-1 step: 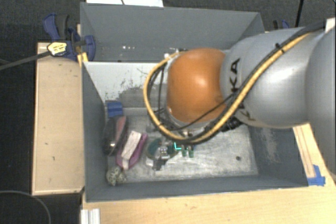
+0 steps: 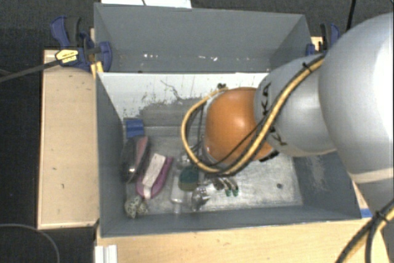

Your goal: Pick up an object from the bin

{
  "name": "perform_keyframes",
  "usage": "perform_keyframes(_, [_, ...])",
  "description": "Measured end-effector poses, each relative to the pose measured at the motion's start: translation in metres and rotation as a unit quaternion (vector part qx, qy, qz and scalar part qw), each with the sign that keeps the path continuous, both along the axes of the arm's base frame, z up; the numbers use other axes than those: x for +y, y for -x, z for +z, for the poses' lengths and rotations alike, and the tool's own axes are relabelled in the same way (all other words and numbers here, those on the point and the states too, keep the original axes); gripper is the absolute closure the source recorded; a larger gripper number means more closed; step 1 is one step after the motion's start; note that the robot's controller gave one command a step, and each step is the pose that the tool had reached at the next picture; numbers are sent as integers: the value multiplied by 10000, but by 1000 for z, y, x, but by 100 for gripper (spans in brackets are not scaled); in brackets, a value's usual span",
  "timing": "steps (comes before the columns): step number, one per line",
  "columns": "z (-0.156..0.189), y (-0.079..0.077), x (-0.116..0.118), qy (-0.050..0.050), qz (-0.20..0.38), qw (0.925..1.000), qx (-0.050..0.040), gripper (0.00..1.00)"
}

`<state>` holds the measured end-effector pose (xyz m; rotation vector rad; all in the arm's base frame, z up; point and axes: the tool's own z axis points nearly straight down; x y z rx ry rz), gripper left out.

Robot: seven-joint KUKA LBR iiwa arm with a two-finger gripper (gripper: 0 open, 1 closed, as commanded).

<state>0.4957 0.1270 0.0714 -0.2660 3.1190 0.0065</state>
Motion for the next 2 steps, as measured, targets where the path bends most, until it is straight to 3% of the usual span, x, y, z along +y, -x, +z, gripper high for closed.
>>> perform_keyframes(1, [3, -2, 1, -5, -26, 10000, -21, 100])
perform_keyframes(2, [195, -12, 9, 10, -16, 10000, -1, 100])
